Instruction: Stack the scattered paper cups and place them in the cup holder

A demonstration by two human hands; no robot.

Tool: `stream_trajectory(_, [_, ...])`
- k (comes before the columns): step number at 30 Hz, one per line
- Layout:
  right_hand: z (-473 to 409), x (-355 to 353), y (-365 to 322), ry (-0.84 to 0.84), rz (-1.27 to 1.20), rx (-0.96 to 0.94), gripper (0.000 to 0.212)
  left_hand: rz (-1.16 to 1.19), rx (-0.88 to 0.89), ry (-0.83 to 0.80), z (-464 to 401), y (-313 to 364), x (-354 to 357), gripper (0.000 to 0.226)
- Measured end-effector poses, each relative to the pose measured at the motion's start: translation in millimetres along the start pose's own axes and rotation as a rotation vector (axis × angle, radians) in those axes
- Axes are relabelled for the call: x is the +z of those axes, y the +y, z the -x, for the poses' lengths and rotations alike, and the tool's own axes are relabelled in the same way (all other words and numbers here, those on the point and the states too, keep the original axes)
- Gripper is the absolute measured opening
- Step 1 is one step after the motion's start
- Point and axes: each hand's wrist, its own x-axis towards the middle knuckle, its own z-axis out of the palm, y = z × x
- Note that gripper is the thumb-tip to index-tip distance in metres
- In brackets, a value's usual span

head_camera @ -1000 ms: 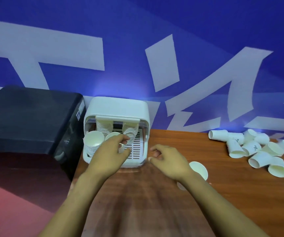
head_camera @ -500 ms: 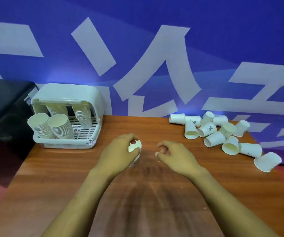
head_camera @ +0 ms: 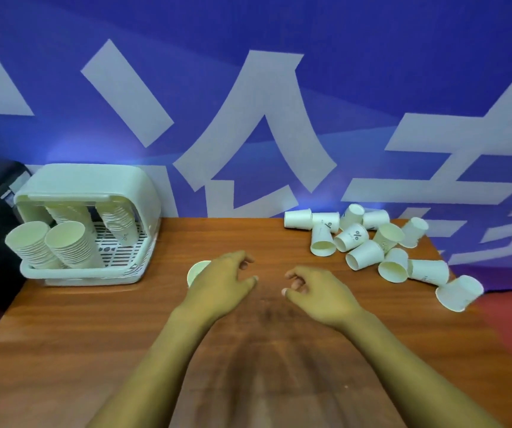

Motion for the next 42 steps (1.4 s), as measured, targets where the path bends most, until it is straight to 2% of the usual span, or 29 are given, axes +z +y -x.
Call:
stream_trajectory(7, [-9.8, -21.9, 59.7, 0.025, 0.032, 0.15, 0.034, 0.03, 0.024, -0.181, -37.1, 22.5, 52.8, 0.039])
stream_trajectory(10, [-24.6, -25.9, 70.8, 0.009, 0.016, 0.143, 0.035, 0.042, 0.013, -0.178, -50.7, 30.5, 55.8, 0.039])
stream_trajectory(15, [-56.5, -41.3, 82.3, -0.042, -0.006, 0.036, 0.035, 0.019, -0.03, -0.079, -68.0, 35.7, 59.4, 0.04])
stream_trajectory(20, [-75.5, -71.7, 127.0, -0.085, 0.028, 0.016, 0.039, -0.046, -0.107, -0.056, -101.1, 63.4, 86.4, 0.045])
stream_trajectory(26, [-103.0, -111.9, 202.9, -0.051, 0.276, 0.053, 0.049, -0.074, -0.153, -0.106, -155.6, 103.8, 142.9, 0.047])
stream_trajectory(32, [-146.9, -114.3, 251.5, -0.081, 0.453, -0.038, 0.057, -0.154, -0.335, -0.118, -207.4, 104.1, 192.6, 0.063])
stream_trajectory(37, [-167.7, -101.0, 283.9, -0.139, 0.495, -0.1, 0.062, -0.151, -0.496, -0.139, -241.3, 98.0, 228.9, 0.088])
stream_trajectory(42, [-186.0, -92.4, 303.1, -0.22, 0.51, -0.126, 0.068, -0.214, -0.626, -0.154, -264.2, 97.6, 251.5, 0.093])
